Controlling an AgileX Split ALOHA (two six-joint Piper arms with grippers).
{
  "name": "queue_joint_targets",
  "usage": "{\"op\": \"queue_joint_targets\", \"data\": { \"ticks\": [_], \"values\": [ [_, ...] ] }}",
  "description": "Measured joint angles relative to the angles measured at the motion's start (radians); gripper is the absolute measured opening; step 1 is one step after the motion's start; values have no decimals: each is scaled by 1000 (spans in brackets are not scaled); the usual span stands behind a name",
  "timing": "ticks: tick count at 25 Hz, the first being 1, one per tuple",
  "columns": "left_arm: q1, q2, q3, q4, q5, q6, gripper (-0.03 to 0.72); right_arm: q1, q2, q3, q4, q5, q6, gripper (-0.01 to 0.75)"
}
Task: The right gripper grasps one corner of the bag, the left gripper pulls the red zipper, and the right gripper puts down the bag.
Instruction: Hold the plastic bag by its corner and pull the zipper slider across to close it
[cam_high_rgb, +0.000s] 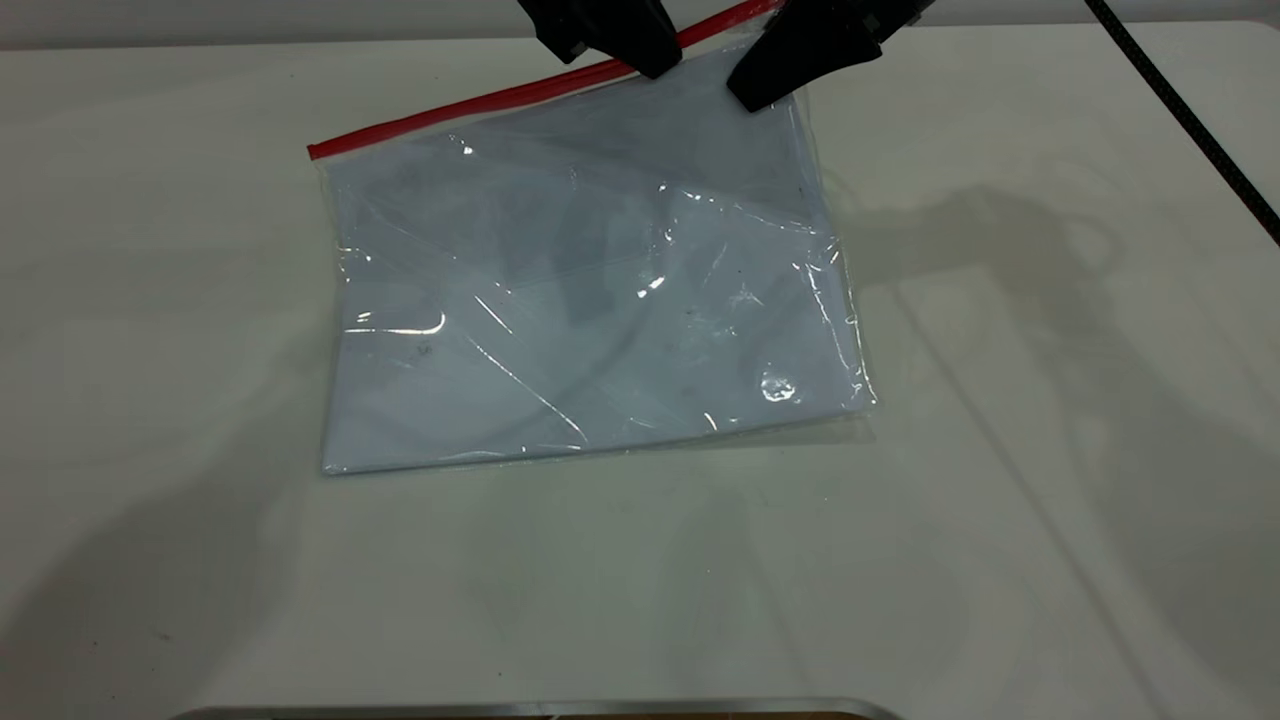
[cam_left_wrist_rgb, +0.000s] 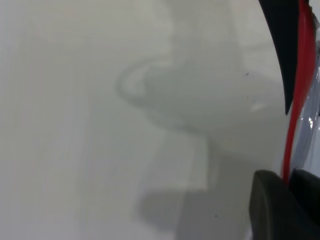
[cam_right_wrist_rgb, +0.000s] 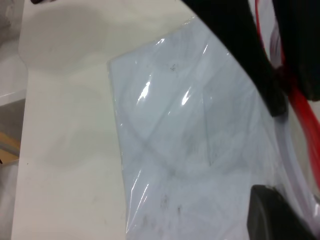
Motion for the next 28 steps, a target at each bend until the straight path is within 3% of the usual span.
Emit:
{"op": "queue_joint_targets", "data": {
  "ticks": [12,28],
  "values": [
    [5,0,0,-6,0,-1,53,-11,0,0,11,3,24,34],
    [47,-1,0,-14,2,-19,53,-170,0,0,60,40,57,34]
  ]
}}
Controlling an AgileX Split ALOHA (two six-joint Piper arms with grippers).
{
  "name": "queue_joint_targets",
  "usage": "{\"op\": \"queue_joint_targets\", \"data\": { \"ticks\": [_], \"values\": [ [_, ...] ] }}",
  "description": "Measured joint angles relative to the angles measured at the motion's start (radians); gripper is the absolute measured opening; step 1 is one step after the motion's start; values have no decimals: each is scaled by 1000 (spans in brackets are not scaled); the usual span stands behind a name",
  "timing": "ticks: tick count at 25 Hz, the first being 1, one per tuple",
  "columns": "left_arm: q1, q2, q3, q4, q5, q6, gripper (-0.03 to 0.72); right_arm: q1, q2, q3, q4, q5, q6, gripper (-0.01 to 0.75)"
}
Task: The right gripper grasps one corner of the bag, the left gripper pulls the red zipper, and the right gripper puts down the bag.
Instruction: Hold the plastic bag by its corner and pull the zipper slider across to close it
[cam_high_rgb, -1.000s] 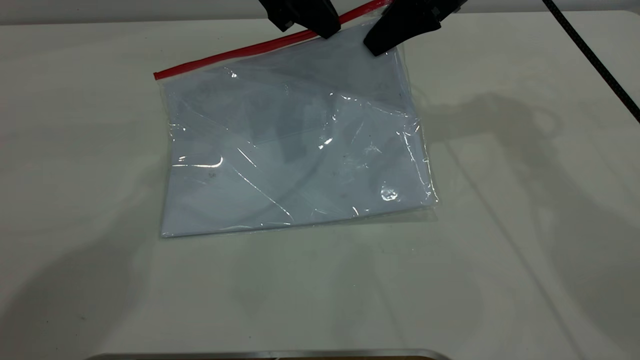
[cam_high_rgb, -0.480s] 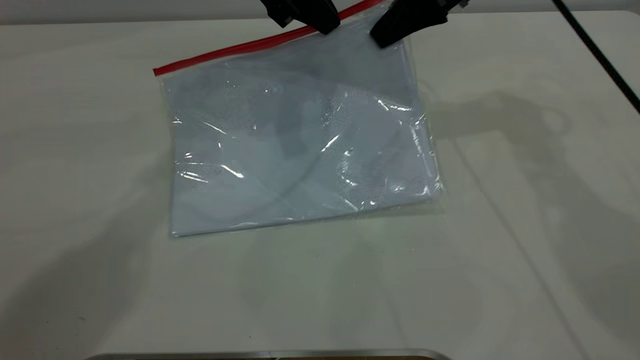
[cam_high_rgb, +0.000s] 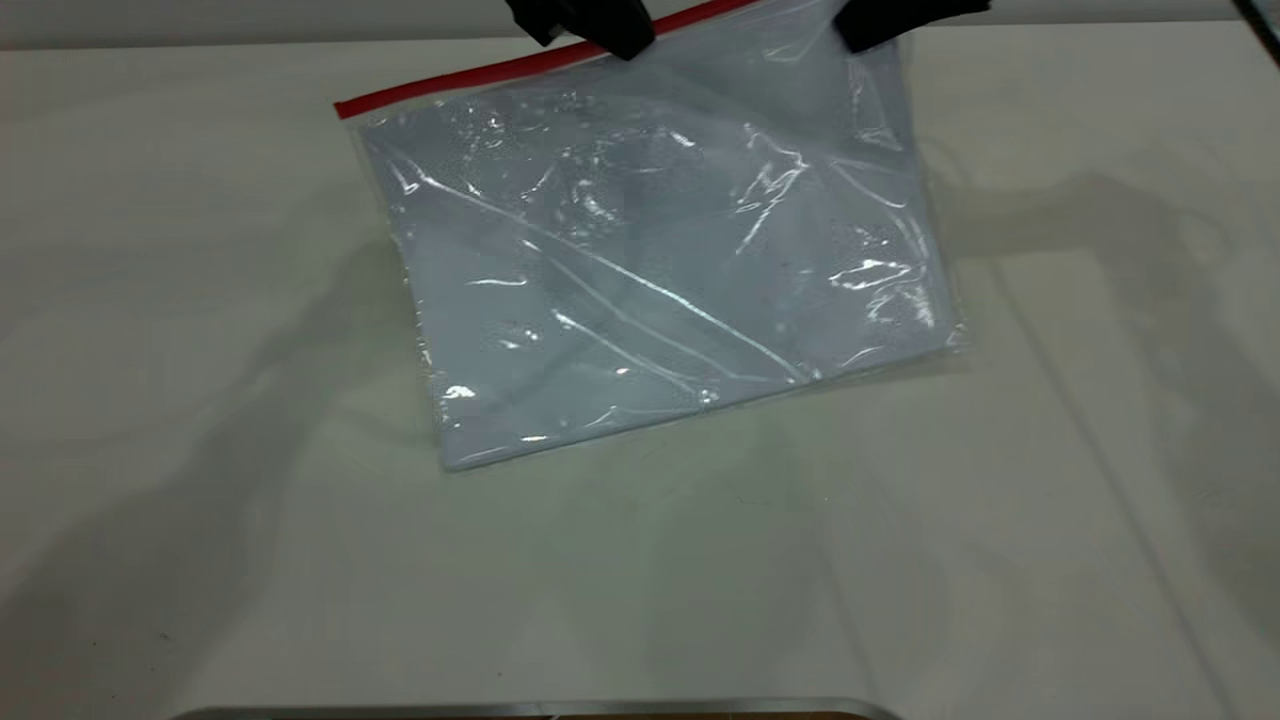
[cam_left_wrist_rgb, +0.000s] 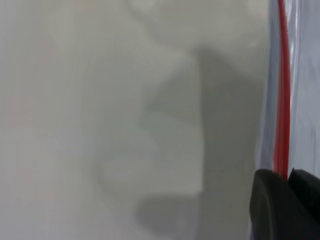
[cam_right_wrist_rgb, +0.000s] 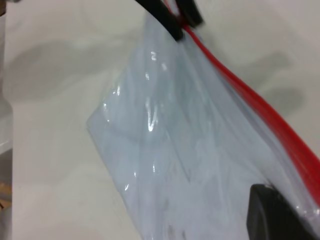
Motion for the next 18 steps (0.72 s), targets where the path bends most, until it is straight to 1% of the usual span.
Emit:
{"op": "queue_joint_targets", "data": {
  "ticks": [5,12,18],
  "values": [
    [46,0,0,72,70,-79,53,-32,0,0,-2,-1,18,34],
    [114,0,-1,194,158,-227,54,-35,0,0,-3,-30,23,34],
    [153,0,-1,252,230,-246,57,-35,0,0,-4,-52,26,34]
  ]
}}
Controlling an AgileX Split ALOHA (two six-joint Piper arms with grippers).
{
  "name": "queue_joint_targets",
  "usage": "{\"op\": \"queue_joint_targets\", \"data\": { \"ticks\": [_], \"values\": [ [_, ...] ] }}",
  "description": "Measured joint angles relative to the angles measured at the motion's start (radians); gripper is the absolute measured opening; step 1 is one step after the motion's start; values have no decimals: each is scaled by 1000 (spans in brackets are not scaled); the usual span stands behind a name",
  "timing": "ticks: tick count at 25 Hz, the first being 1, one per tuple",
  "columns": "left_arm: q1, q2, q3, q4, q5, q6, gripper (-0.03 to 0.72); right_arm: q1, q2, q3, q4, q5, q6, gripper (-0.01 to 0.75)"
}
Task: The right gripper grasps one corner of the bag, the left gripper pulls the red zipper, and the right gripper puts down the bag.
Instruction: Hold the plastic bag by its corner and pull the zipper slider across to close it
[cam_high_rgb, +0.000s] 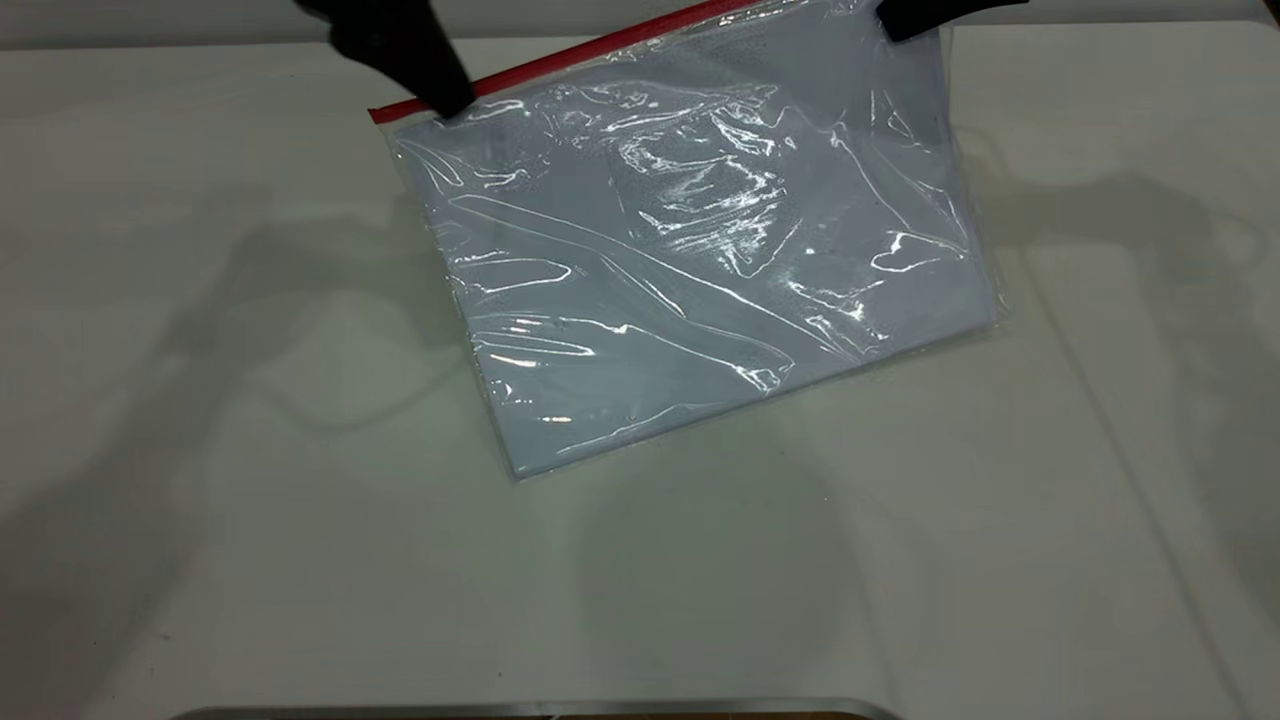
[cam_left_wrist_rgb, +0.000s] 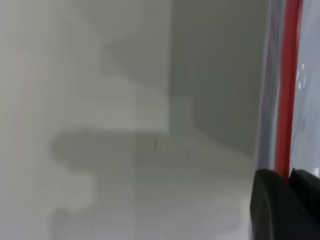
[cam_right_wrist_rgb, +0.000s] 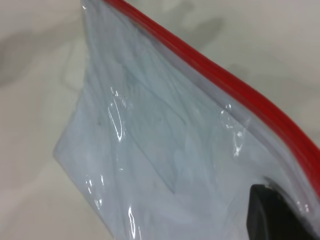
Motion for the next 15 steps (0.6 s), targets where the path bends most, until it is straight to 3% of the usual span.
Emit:
{"op": "queue_joint_targets", "data": {
  "ticks": [15],
  "values": [
    [12,0,0,123,23,-5,74,0,0,0,-7,-5,3,37]
  ]
}}
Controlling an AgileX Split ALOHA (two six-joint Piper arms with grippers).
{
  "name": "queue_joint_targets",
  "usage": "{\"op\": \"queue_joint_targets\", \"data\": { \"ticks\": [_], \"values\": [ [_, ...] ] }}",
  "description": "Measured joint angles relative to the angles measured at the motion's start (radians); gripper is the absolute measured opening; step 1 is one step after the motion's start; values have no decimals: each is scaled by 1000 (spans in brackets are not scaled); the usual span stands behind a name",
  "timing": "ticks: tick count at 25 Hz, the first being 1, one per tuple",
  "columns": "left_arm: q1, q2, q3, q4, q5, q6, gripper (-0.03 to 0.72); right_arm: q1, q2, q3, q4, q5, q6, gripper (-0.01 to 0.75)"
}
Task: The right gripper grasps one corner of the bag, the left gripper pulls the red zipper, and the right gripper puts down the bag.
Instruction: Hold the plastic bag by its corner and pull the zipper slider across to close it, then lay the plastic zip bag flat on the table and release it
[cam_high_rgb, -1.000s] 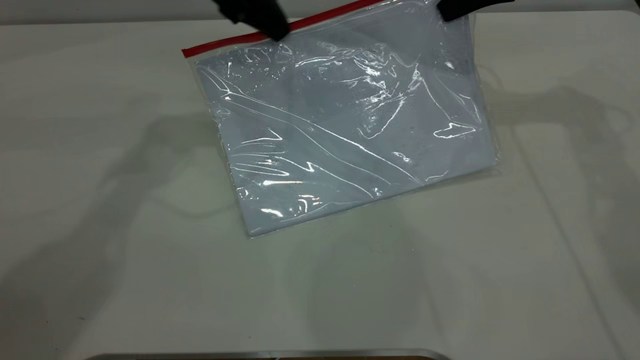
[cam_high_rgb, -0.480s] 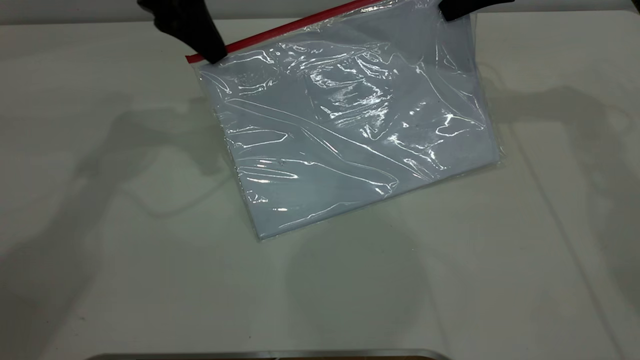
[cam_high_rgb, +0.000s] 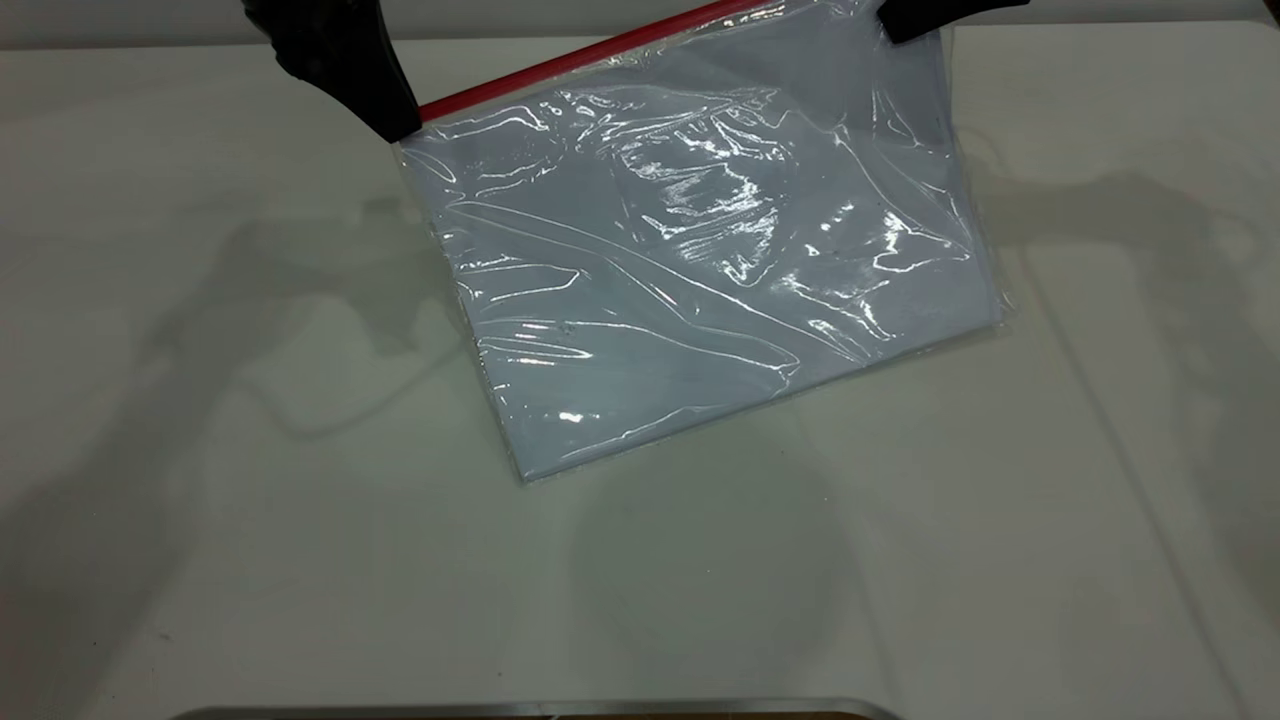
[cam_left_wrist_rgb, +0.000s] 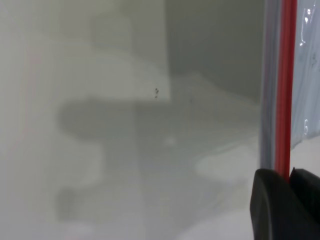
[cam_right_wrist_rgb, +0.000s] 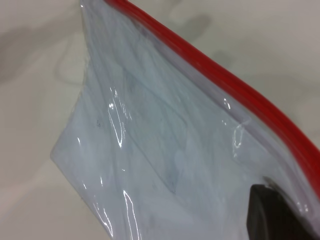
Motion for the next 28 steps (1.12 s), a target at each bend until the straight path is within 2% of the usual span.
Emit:
{"op": "queue_joint_targets", "data": {
  "ticks": [4,6,11,14,16,19,24,28],
  "values": [
    [0,0,0,20,-18,-73,139,-2,0,0,-7,-9,21,74],
    [2,0,0,31,-23,-136,221,-5,0,0,-8,-23,39,127],
    [2,0,0,31,-52,-219,468,-6,-2,0,-6,-27,63,398],
    [2,-11,0,36,-74,-285,565,-6,-19,0,-24,-71,97,549],
    [2,-40,-8,52,-65,-353,595,-6,-55,0,-72,-113,134,607],
    [2,-123,-44,112,-21,-474,599,-6,-167,1,-159,-154,223,626],
    [2,-357,-104,301,95,-679,590,-6,-486,1,-311,-157,422,585],
    [2,-558,-117,397,160,-845,590,-7,-766,1,-445,-140,598,576]
  ]
}}
